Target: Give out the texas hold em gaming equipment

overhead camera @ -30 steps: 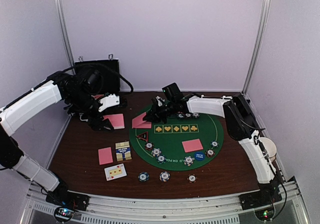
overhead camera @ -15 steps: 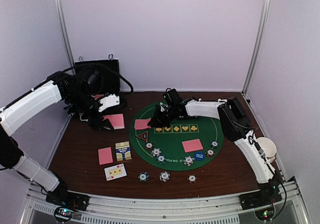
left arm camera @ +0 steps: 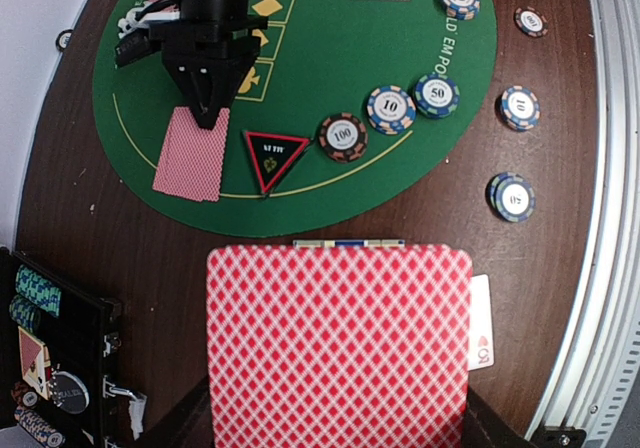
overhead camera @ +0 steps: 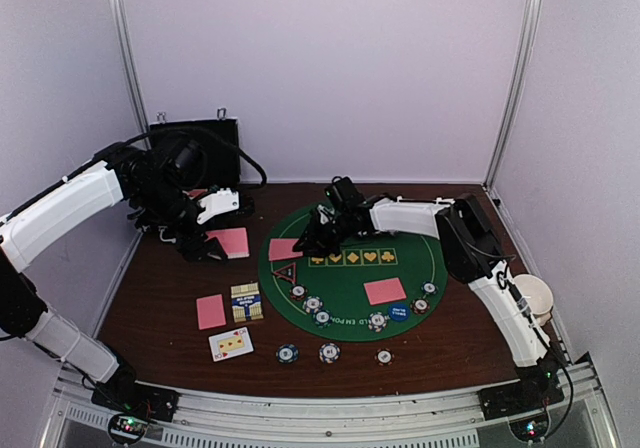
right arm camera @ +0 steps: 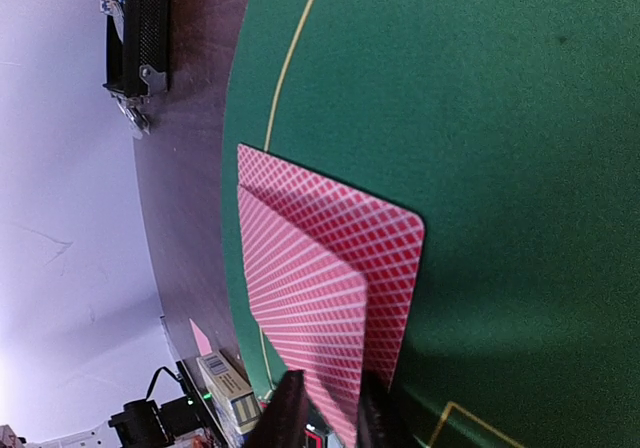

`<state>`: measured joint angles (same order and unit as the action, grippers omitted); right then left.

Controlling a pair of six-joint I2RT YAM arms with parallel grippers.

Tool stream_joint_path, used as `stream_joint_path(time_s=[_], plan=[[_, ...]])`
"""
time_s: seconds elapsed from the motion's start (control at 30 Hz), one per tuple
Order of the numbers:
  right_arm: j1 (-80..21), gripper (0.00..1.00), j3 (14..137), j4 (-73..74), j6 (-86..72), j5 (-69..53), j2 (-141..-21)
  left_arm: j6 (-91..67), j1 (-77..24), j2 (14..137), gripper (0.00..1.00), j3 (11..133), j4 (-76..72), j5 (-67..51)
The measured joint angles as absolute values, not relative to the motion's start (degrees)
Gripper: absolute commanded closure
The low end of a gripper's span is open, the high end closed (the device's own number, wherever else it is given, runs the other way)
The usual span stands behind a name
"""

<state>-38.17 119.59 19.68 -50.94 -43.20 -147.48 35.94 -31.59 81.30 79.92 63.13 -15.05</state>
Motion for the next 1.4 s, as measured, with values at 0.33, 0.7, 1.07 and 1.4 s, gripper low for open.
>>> stream_joint_path(time_s=[0.33,0.7,1.07,1.4], plan=[[-38.81,0.01,120.86,25.02,-45.67,-40.62,-144.64,35.94,-31.59,81.30,1.00,79.90,63.13,-15.20],[-38.94,0.00,117.12,34.39,-40.29,-32.80,-135.09,35.92,-31.59,81.30,1.00,79.92,63.13,-15.22],[-47.09,0.01,87.83,24.58,-50.59,-23.62,-110.02,35.92,-31.59,81.30,1.00,79.94,63.18,-15.18],[-55.24,0.00,73.03,4.36,-64.45,-20.62,-103.02,35.92,-31.59,81.30,1.00,80.07,63.31,-15.20]])
